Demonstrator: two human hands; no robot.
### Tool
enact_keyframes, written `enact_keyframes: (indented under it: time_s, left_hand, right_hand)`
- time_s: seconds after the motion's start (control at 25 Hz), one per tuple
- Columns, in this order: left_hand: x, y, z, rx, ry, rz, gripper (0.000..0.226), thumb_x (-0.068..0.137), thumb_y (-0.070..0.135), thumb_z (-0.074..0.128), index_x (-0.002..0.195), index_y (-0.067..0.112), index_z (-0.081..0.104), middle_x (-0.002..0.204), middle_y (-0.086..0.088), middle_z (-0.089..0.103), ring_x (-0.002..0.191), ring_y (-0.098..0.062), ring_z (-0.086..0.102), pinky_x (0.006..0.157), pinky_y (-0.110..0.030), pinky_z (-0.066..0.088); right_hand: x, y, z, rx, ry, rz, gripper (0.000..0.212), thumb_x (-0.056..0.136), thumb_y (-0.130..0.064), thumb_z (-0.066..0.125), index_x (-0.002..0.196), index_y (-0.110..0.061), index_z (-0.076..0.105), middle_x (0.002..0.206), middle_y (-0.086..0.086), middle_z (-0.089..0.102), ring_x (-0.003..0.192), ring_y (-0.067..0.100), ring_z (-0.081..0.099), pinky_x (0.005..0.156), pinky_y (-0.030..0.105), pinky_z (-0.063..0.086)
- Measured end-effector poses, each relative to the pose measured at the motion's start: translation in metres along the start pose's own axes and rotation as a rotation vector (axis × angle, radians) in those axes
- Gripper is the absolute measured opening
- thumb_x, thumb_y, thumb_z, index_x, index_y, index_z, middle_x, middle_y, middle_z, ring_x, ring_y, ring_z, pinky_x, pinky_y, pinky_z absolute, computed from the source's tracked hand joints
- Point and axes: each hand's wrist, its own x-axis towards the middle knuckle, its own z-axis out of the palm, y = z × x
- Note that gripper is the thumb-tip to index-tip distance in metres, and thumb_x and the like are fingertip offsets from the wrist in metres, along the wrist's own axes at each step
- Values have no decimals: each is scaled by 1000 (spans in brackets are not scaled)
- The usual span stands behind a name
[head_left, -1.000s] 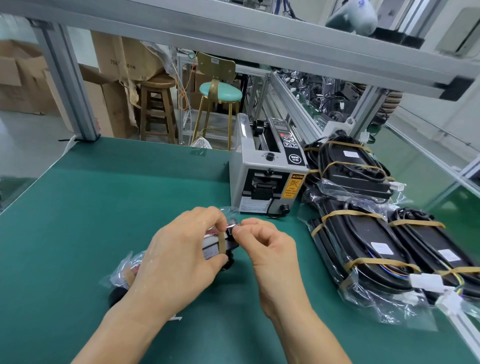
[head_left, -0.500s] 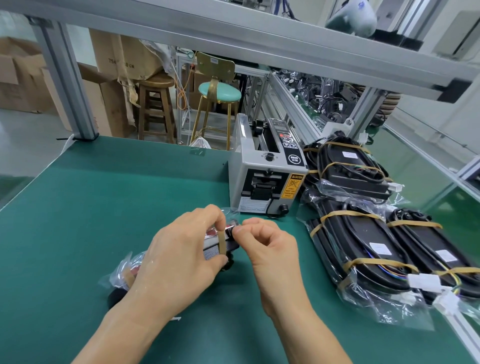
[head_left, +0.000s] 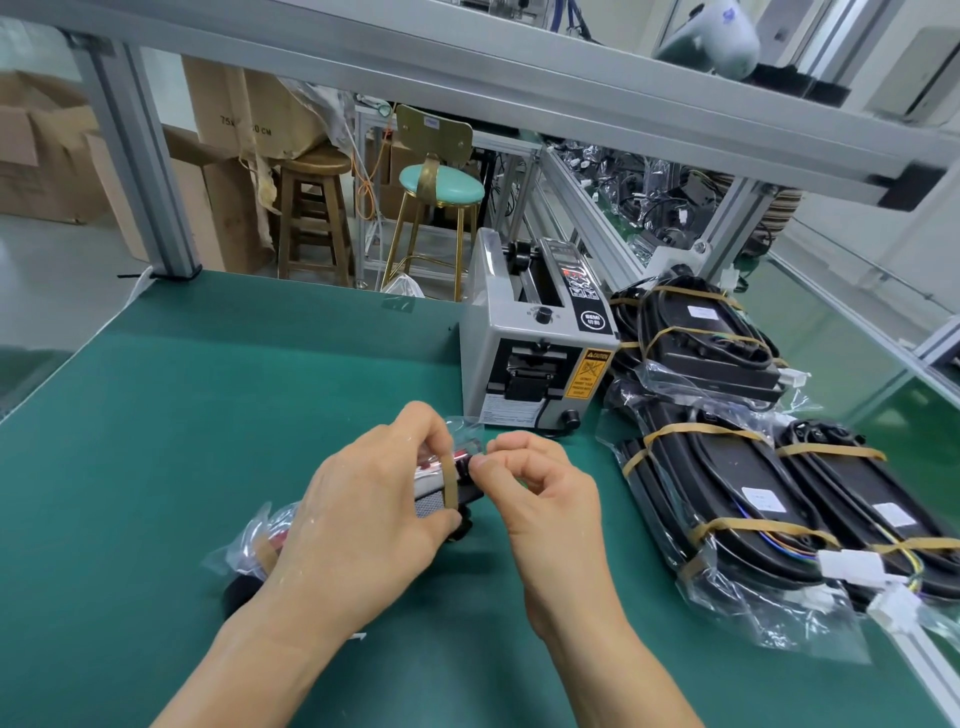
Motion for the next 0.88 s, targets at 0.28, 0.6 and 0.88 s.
enact_keyframes:
  time_s: [0.28,0.6,0.88]
  left_hand:
    - [0,-1,1,6,8,1,48,60,19,83,87,33,45,84,13,63,78,-13,56,71,-35,47]
    - [2,-2,0,28,2,70,41,59,16,83,84,28,52,84,12,63,79,-16,55,71,-40,48]
    - [3,-5,-1,44,-24,150,37,55,9,85,84,22,66,91,15,65,83,-17,60,73,-39,51]
  right_hand:
    - [0,-2,1,60,-15,-24,26,78,-2,69,53,-10,69,77,-17,61,81,-4,58,70,8,42]
    - [3,1,3,-107,41,-43,20,76,-7,72,56,-9,71,90,-1,63,81,-2,59,68,11,43]
    - [1,1,7,-160,85,-94,22,75,-4,71,54,-12,69,84,-5,60,81,3,60,72,14,43]
